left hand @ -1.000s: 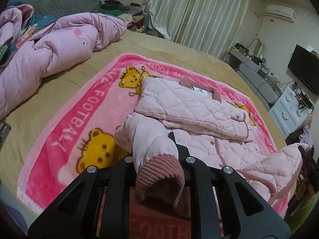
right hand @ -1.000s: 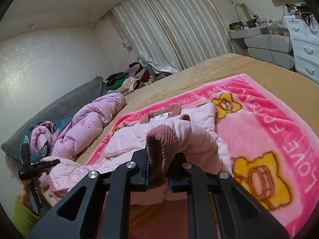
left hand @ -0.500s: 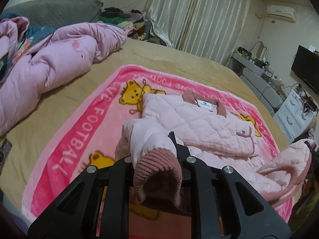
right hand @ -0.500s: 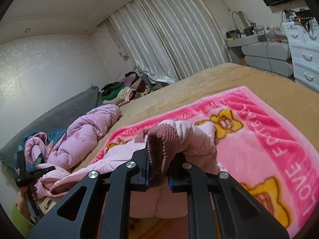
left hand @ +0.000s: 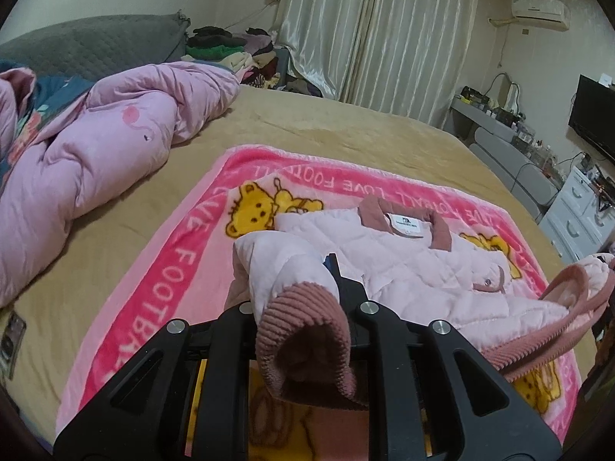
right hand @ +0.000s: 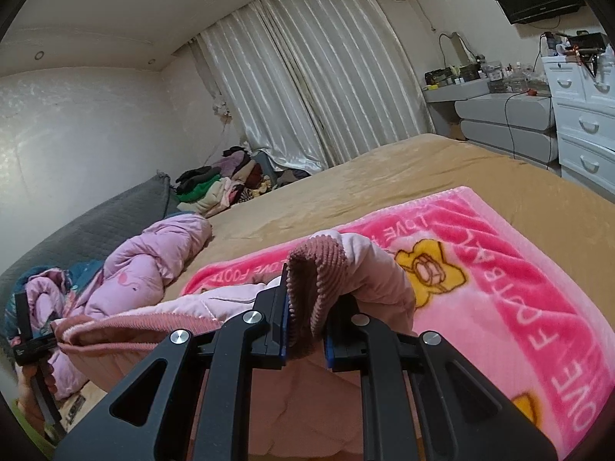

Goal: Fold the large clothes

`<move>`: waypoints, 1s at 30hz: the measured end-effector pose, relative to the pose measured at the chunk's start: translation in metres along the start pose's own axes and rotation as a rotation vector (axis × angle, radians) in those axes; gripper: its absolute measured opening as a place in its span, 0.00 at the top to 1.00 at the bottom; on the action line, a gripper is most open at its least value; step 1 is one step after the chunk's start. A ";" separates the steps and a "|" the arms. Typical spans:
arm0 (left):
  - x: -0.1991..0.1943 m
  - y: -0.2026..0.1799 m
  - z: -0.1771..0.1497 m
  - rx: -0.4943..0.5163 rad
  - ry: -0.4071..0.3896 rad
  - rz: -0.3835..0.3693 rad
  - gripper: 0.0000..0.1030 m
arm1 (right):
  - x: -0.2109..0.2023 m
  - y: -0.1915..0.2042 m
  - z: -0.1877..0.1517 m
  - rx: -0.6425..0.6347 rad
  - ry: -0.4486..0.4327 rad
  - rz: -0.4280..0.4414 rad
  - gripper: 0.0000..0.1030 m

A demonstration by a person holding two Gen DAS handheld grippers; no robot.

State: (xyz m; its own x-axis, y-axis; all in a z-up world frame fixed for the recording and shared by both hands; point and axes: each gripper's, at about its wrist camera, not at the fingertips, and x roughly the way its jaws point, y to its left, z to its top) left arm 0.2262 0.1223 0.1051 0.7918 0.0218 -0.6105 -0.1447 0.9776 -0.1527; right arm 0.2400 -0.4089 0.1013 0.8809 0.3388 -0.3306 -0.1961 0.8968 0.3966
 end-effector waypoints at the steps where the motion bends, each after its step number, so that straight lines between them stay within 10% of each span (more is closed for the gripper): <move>1: 0.004 0.000 0.002 0.003 0.000 0.003 0.90 | 0.006 -0.001 0.002 -0.001 0.004 -0.006 0.88; 21: 0.104 0.001 0.011 0.001 0.030 0.030 0.84 | 0.148 -0.024 -0.009 -0.026 0.148 -0.189 0.88; 30: 0.097 -0.011 0.004 -0.022 -0.040 -0.008 0.61 | 0.201 -0.040 -0.030 0.003 0.251 -0.253 0.88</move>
State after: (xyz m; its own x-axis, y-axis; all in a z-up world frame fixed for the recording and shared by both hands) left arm 0.3074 0.1145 0.0510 0.8160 0.0224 -0.5776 -0.1507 0.9729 -0.1751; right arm 0.4119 -0.3682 -0.0066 0.7678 0.1663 -0.6188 0.0161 0.9605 0.2780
